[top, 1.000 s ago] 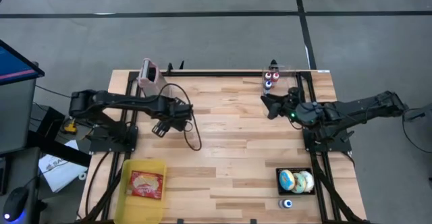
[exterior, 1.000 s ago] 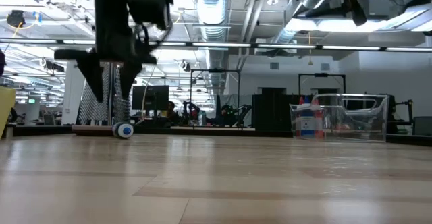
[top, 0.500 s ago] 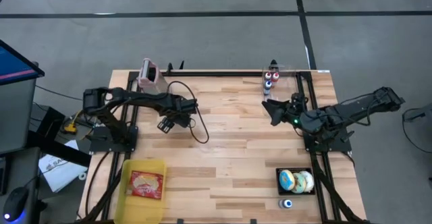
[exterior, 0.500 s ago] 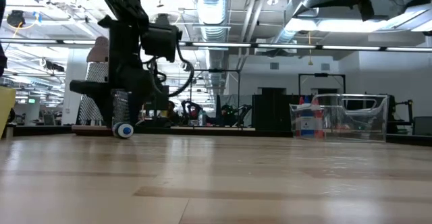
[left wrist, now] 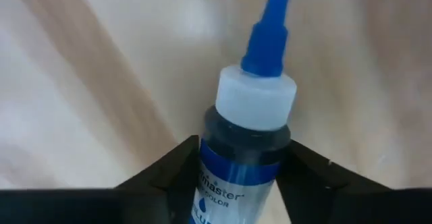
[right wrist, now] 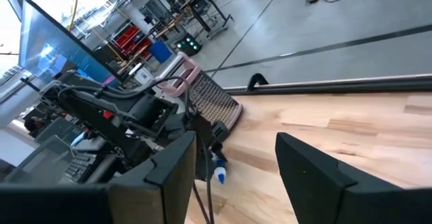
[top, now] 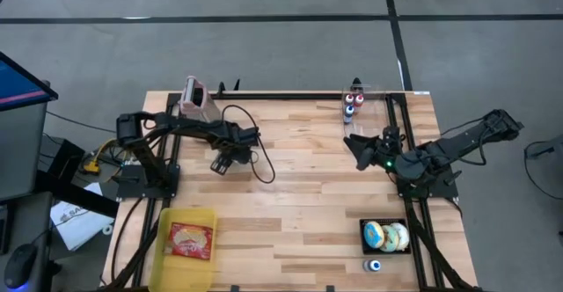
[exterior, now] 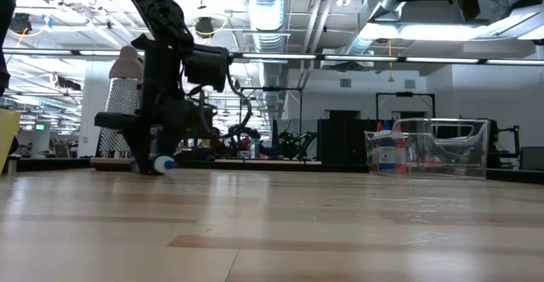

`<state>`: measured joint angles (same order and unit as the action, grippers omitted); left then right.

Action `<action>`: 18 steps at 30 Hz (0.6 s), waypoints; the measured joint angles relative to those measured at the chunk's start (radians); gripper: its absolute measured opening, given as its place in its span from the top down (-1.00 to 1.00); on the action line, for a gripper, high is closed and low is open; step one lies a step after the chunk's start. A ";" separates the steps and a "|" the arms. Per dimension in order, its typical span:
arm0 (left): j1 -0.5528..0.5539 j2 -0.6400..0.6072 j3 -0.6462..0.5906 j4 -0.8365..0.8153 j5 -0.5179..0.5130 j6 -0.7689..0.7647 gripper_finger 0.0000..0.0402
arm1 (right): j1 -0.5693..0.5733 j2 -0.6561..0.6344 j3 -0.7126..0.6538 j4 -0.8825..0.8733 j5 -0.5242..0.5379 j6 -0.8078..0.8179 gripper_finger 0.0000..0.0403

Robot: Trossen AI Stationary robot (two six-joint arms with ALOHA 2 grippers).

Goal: Pick & Place Food Item
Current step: Put the left blue food coloring bottle into the transparent bin

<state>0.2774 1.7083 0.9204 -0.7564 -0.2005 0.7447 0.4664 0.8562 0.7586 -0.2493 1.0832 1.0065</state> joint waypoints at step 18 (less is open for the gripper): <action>-0.140 -0.152 0.368 0.194 0.401 -0.455 0.29 | 0.007 0.089 -0.001 0.113 -0.197 -0.176 0.03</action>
<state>0.1378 1.5562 1.2885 -0.5621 0.2005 0.2894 0.4732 0.9452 0.7578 -0.1362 0.8867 0.8308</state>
